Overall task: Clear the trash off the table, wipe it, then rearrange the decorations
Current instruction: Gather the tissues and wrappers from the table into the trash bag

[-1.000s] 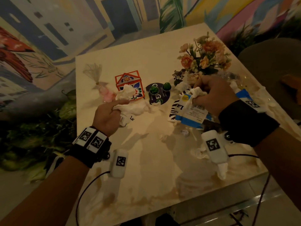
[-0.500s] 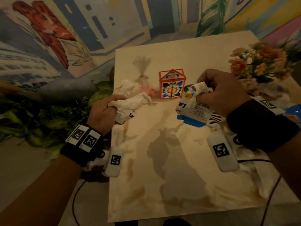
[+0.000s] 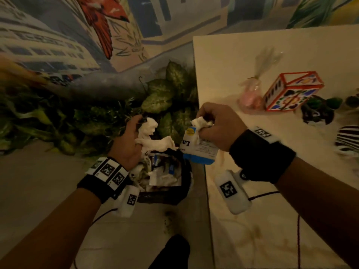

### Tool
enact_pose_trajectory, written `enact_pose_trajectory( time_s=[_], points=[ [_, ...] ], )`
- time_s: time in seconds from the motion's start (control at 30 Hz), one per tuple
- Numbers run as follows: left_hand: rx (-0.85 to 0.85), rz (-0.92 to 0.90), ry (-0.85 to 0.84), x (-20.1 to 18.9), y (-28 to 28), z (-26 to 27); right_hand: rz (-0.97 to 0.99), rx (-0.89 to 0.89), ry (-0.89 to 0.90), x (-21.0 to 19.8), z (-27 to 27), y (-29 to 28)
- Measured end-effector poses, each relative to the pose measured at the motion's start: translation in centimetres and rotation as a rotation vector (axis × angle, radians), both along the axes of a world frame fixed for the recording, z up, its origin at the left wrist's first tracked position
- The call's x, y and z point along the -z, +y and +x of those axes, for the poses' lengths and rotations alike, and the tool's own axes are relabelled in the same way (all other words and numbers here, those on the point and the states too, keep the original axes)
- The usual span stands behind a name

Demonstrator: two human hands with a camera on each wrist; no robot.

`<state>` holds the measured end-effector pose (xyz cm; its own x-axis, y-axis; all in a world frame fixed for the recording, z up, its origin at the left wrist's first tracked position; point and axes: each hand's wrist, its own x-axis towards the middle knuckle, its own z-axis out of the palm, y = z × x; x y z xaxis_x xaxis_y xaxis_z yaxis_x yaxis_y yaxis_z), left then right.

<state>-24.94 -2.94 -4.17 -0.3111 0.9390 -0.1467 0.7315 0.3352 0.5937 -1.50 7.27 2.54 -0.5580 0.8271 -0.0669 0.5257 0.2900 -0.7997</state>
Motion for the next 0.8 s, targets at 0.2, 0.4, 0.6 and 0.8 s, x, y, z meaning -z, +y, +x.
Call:
enact_pose_trajectory(
  time_s=[0.2, 0.4, 0.6, 0.8],
  points=[
    [-0.065, -0.331, 0.153, 5.3, -0.5, -5.1, -0.129, 0.022, -0.101, 5.5, -7.2, -0.9],
    [-0.079, -0.499, 0.165, 11.2, -1.7, -7.2, -0.27, 0.009, -0.249, 10.5, -10.2, -1.6],
    [-0.245, -0.647, 0.116, 16.6, -1.6, -7.1, -0.407, 0.022, -0.331, 17.6, -13.2, -1.5],
    [-0.287, -0.713, 0.059, 23.2, -0.4, -7.1, -0.48, -0.02, -0.469, 24.5, -14.6, -1.2]
  ],
)
